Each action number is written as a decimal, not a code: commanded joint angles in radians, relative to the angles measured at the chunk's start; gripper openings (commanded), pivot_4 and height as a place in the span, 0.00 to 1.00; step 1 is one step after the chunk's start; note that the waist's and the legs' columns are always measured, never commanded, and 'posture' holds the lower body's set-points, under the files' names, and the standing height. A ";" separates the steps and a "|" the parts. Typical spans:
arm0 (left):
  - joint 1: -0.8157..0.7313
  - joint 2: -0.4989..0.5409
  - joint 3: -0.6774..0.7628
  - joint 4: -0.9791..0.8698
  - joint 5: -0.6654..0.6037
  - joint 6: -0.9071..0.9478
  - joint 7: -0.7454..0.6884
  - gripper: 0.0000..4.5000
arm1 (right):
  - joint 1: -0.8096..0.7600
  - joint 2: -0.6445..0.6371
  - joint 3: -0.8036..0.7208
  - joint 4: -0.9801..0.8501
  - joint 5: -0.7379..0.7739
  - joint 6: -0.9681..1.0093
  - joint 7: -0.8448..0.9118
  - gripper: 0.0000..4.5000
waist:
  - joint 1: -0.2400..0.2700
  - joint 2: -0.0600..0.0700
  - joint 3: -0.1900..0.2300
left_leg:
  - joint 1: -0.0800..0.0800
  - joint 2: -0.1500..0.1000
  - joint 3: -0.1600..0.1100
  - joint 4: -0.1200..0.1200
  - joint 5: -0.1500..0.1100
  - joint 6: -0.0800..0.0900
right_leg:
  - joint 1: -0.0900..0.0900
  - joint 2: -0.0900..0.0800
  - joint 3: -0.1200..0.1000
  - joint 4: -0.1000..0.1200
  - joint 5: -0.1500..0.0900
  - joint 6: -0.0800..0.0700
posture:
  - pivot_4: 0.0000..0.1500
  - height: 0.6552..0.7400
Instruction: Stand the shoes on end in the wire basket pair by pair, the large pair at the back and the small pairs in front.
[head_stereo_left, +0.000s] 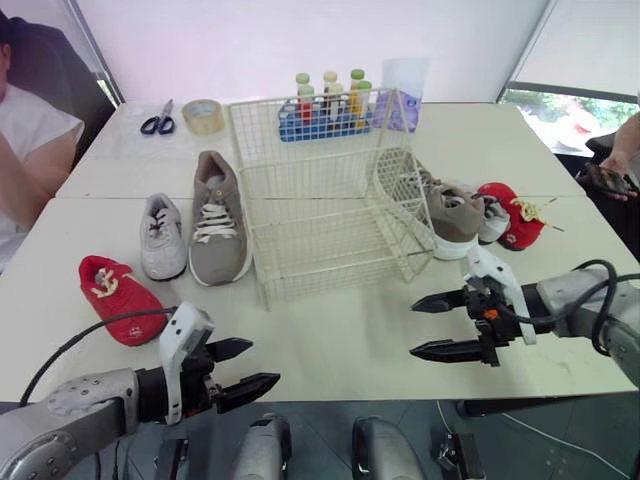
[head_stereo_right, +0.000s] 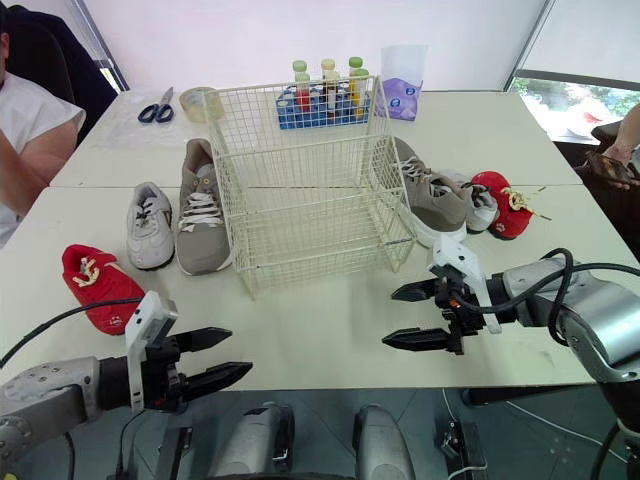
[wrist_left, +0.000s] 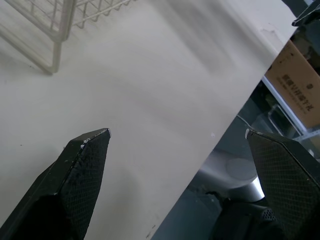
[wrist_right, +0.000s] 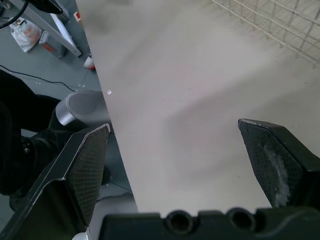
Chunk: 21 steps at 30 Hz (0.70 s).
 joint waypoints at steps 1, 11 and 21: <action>0.002 -0.002 0.005 -0.032 0.015 -0.025 0.001 0.99 | -0.046 0.011 0.015 0.010 -0.018 -0.023 0.015 1.00 | -0.001 0.000 0.000 | 0.000 0.000 0.000 0.000 0.000 0.000 | 0.000 0.000 0.000 0.000 0.000 0.000 | 1.00 1.00; -0.010 -0.019 0.027 -0.029 -0.027 -0.026 0.033 0.99 | -0.071 0.031 0.036 0.048 -0.065 -0.079 0.032 1.00 | 0.000 0.000 0.000 | 0.000 0.000 0.000 0.001 0.000 0.000 | 0.000 0.000 0.000 0.001 0.000 0.000 | 1.00 1.00; -0.041 -0.010 0.033 0.014 0.009 -0.042 0.007 0.99 | -0.062 0.028 0.042 0.081 -0.117 -0.133 0.056 1.00 | 0.000 0.000 0.000 | 0.000 0.000 0.001 0.001 0.000 0.000 | 0.000 0.002 0.000 0.002 0.000 0.001 | 1.00 1.00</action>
